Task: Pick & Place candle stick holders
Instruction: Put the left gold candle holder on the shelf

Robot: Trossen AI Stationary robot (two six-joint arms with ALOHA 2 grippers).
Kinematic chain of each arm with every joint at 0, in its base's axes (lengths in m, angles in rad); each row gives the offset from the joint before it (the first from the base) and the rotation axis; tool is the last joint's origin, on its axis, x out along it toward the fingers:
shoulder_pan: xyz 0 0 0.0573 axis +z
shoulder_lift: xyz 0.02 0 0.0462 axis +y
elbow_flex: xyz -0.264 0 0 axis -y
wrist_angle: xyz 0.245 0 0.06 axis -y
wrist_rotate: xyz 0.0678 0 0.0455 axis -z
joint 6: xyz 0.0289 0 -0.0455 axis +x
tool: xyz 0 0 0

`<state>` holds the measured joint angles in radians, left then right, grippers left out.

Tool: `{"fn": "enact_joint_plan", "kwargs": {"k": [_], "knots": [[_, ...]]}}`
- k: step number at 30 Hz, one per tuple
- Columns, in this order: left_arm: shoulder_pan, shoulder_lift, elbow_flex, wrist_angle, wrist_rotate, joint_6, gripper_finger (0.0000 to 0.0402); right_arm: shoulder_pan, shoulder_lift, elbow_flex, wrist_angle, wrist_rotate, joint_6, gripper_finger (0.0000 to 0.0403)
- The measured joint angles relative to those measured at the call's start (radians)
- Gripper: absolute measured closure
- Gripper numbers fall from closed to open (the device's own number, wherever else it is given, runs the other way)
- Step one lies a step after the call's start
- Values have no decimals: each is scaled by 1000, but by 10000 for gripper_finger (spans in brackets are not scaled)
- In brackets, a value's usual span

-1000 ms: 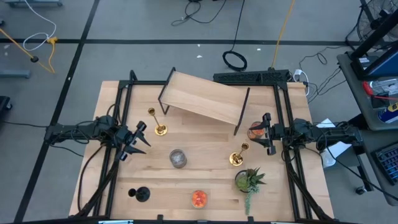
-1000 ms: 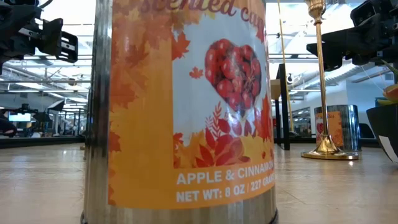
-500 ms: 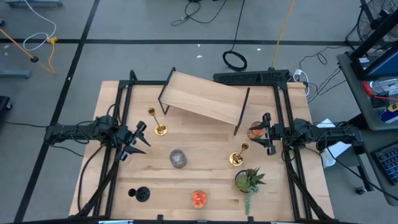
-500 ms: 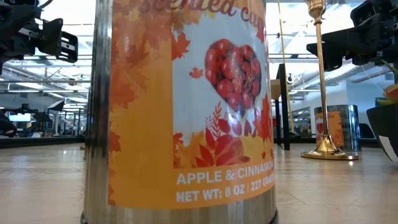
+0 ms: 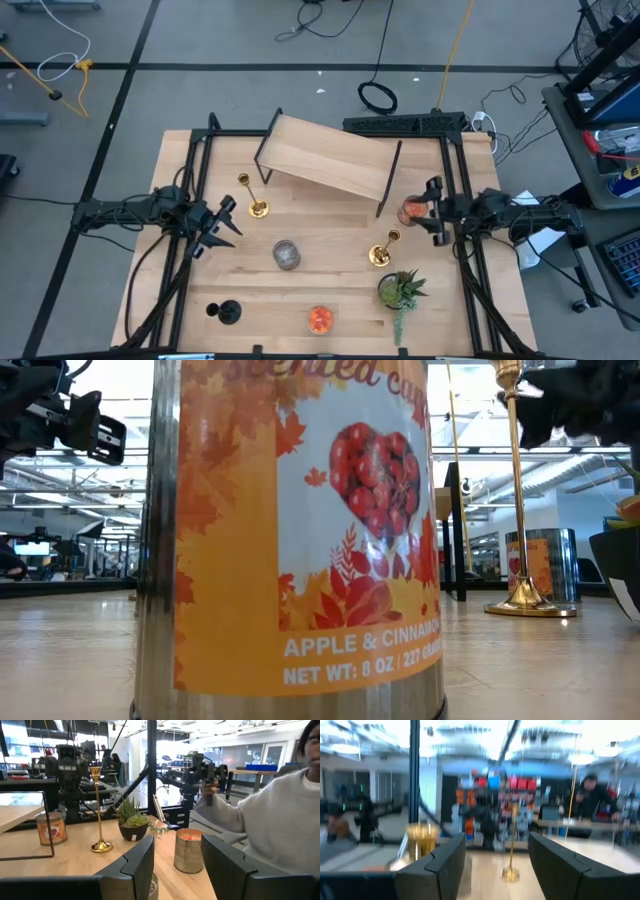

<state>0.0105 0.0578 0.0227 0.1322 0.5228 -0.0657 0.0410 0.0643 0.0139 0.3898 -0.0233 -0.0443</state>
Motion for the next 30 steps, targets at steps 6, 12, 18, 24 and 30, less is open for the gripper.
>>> {"fn": "enact_joint_plan", "kwargs": {"k": [6, 12, 18, 24, 30], "knots": [[0, 0, 0, 3, -80, -9, 231, 0, 0, 0, 207, 141, -75, 190], [0, 1, 0, -13, -218, -47, 231, 0, 2, 0, 214, 458, -71, 190], [0, 1, 0, -118, -463, -61, 231, 0, 33, 0, 205, 521, -6, 190], [0, 37, 1, -134, -524, -97, 231, 0, 69, 1, 203, 521, 36, 190], [0, 126, 1, -136, -582, -174, 231, 0, 96, 1, 204, 521, 35, 190]]}}
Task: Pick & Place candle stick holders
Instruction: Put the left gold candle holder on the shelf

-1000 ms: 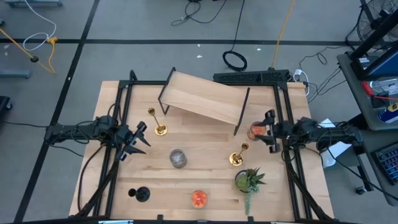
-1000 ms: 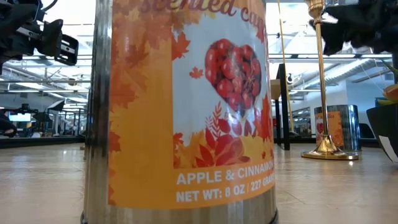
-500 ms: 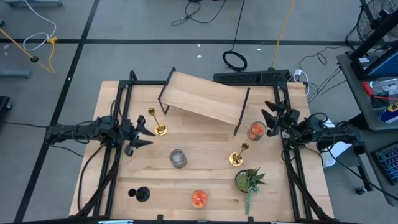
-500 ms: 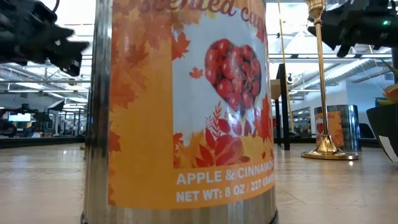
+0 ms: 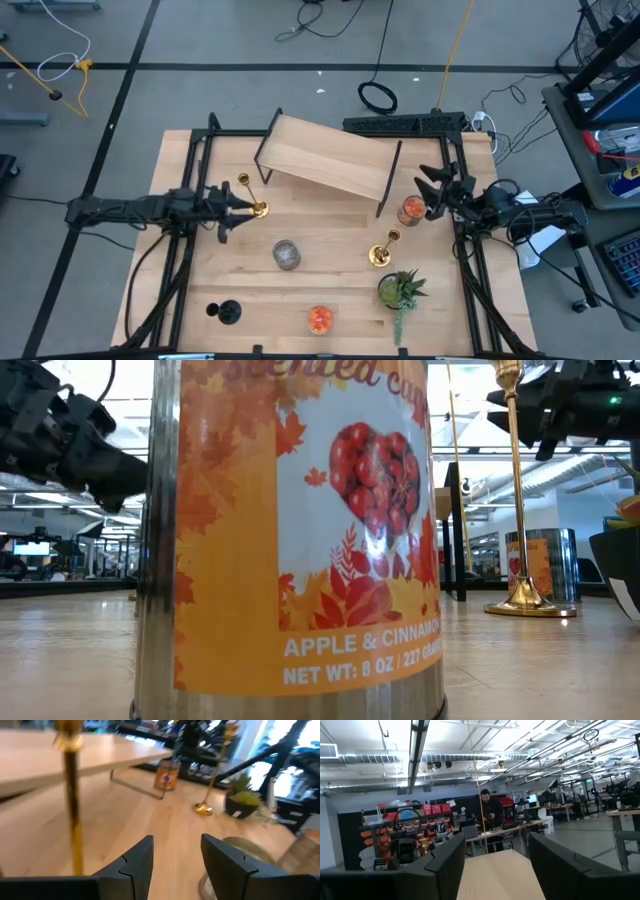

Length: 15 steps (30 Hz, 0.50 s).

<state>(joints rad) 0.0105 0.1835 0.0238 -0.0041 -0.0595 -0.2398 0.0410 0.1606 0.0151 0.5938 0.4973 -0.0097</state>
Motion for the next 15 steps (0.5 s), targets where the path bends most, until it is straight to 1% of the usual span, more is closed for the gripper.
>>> {"fn": "enact_joint_plan", "kwargs": {"k": [3, 6, 10, 15], "knots": [[0, 64, 0, 4, -39, -2, 231, 0, 10, 0, 0, 0, 0, 190], [0, 126, 0, 6, -55, 20, 231, 0, 17, 0, 0, 0, 0, 190], [0, 203, 0, 8, -90, 0, 231, 0, 26, 0, 0, 0, -1, 190], [0, 273, 0, 12, -119, -5, 231, 0, 36, 0, 0, 0, -1, 190]]}}
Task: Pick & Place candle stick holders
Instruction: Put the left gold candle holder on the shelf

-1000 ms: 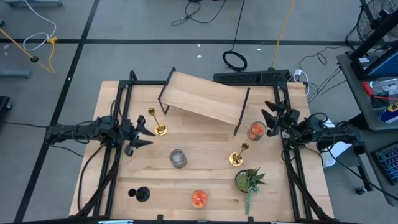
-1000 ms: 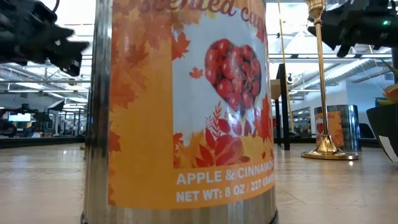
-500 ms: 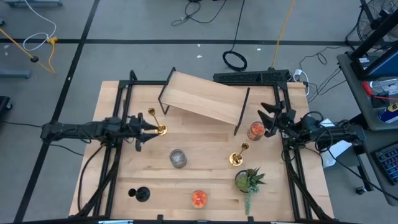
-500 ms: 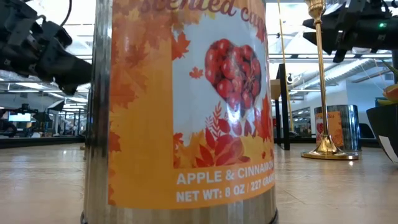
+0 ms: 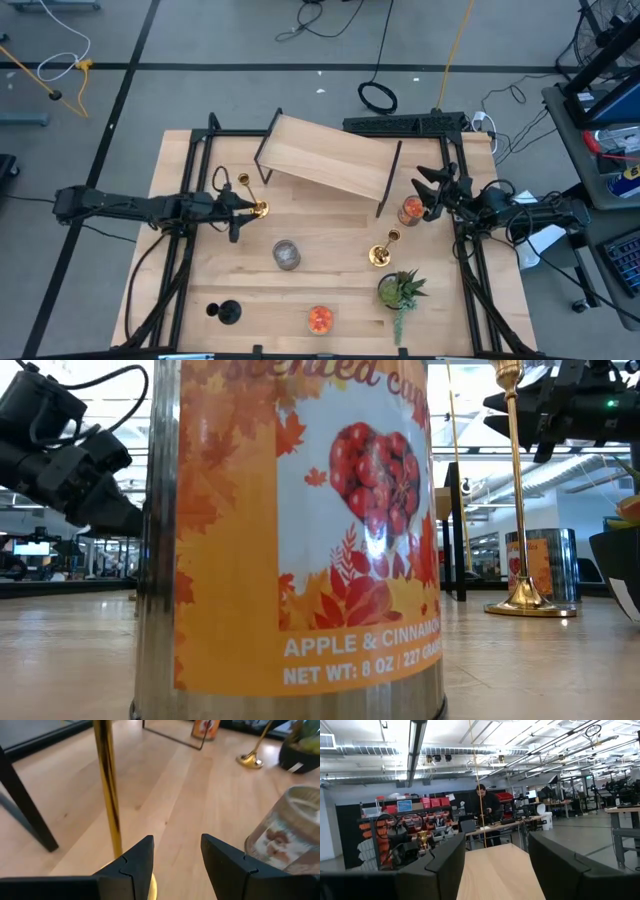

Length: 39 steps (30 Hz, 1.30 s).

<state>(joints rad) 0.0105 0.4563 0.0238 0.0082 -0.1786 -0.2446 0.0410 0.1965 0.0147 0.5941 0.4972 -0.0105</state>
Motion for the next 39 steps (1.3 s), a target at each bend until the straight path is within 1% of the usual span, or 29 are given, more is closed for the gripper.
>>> {"fn": "enact_joint_plan", "kwargs": {"k": [6, 11, 13, 21, 25, 32, 36, 39], "knots": [[0, 42, 0, 3, -26, -5, 231, 0, 3, 0, 0, 0, 0, 190], [0, 48, 11, -13, -159, 4, 231, 0, 3, 0, 0, 0, 0, 190], [1, 48, 11, -7, -185, 30, 231, 0, 3, 0, 0, 0, 0, 190], [0, 48, 11, 6, -188, 69, 231, 0, 3, 0, 0, 0, -1, 190], [1, 48, 11, 8, -213, 72, 231, 0, 3, 0, 0, 0, -1, 190], [1, 48, 12, -6, -204, 19, 231, 0, 3, 0, 0, 0, 0, 190], [1, 61, 13, -12, -162, -29, 231, 0, 3, 0, 0, 0, 0, 190], [1, 83, 13, -13, -160, -68, 231, 0, 3, 0, 3, 0, 0, 190]]}}
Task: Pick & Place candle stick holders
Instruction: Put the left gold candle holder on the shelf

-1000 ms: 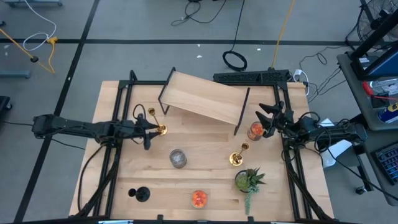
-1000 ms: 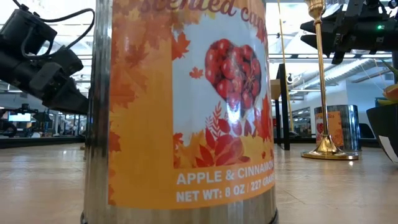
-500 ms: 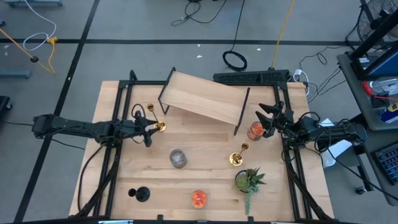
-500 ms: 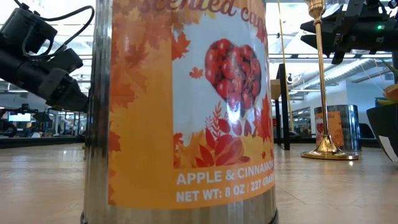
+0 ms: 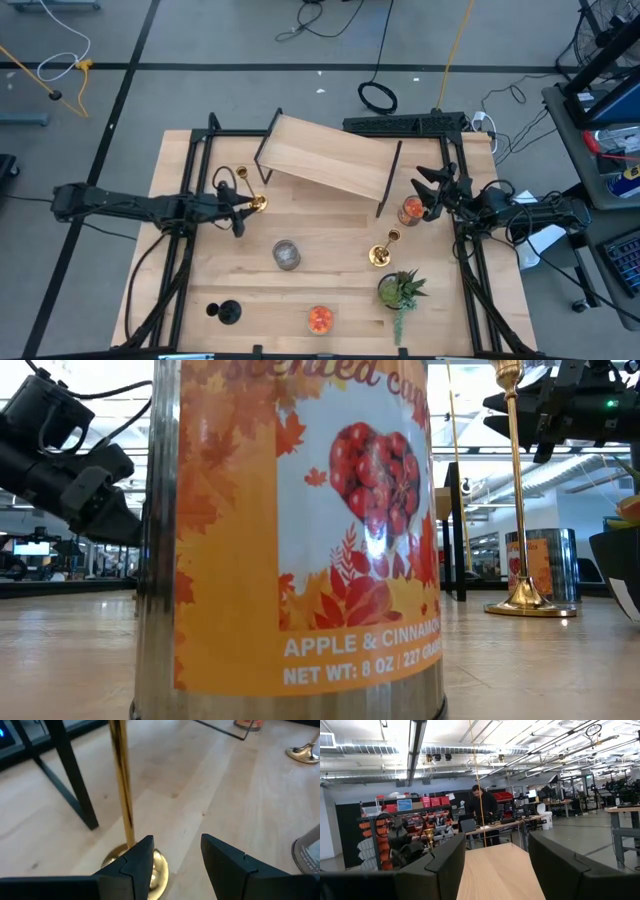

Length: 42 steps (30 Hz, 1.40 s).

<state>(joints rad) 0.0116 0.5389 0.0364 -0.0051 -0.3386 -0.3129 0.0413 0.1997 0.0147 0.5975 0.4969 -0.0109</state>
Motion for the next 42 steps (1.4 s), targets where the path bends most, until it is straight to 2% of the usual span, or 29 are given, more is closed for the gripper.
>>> {"fn": "enact_joint_plan", "kwargs": {"k": [5, 10, 14, 18, 29, 42], "knots": [[0, 52, 0, -1, -1, -71, 231, 0, 0, -1, 5, 0, 0, 190], [0, 113, 0, 0, -7, -75, 231, 0, 0, -1, 4, 0, 0, 190], [0, 135, 0, 7, -59, -75, 231, 0, 0, -1, 4, 0, 0, 190], [0, 136, -1, 24, -128, -31, 231, 0, 0, -1, 4, 0, 0, 190], [0, 136, -1, 226, -127, 150, 231, 0, 0, 0, 4, 0, 0, 190], [0, 136, -1, 250, -167, 150, 231, 0, 0, 0, 4, 0, 0, 190]]}}
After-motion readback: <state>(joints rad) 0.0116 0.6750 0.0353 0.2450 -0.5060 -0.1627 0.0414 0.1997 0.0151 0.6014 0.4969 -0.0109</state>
